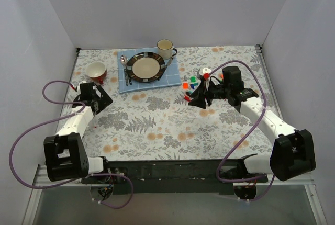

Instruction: Open the pen caps

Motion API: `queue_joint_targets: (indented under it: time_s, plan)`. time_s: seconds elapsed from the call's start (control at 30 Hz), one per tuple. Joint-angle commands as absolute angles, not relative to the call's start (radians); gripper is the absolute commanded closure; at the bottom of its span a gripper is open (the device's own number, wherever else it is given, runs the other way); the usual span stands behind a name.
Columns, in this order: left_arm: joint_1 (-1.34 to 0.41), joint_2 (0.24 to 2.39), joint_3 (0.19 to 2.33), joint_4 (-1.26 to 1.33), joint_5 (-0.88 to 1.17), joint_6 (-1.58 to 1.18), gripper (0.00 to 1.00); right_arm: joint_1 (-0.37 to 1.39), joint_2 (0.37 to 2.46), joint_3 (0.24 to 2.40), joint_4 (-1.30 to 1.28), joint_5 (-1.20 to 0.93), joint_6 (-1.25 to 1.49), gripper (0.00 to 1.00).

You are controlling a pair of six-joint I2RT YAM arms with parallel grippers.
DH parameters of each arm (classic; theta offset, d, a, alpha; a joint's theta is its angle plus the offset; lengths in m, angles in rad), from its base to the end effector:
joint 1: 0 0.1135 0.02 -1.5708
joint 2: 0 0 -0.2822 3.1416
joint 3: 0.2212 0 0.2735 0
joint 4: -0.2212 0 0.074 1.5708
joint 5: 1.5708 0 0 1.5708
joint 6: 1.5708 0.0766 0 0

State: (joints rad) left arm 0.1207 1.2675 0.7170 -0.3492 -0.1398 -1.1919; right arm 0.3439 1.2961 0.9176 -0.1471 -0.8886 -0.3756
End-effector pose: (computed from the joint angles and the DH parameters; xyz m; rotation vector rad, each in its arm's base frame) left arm 0.2843 0.0452 0.1770 -1.5615 1.9282 -0.2921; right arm 0.2806 0.1637 0.2809 -1.1741 1.6192 0.9005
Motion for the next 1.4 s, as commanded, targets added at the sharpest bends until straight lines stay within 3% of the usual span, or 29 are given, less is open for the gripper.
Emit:
queue_joint_targets:
  time_s: [0.0,0.1,0.23,0.5,0.77,0.93,1.37]
  plan:
    - [0.140,1.304,0.785,-0.342,-0.228,-1.066,0.05,0.357,1.302,0.916,-0.127,-0.894,-0.382,0.48]
    - [0.156,1.337,0.788,-0.301,-0.241,-1.000,0.06,0.357,1.296,0.916,-0.124,-0.897,-0.379,0.48]
    - [0.164,1.446,0.825,-0.298,-0.268,-0.947,0.20,0.359,1.301,0.914,-0.121,-0.896,-0.380,0.49]
    - [0.190,1.516,0.844,-0.272,-0.296,-0.930,0.35,0.360,1.305,0.917,-0.133,-0.902,-0.388,0.49]
    - [0.242,1.558,0.848,-0.268,-0.224,-0.945,0.40,0.359,1.302,0.922,-0.133,-0.902,-0.388,0.49]
    - [0.261,1.589,0.859,-0.271,-0.167,-0.945,0.53,0.360,1.305,0.922,-0.137,-0.902,-0.390,0.49]
    - [0.268,1.617,0.859,-0.279,-0.092,-0.971,0.77,0.356,1.302,0.922,-0.137,-0.890,-0.391,0.49]
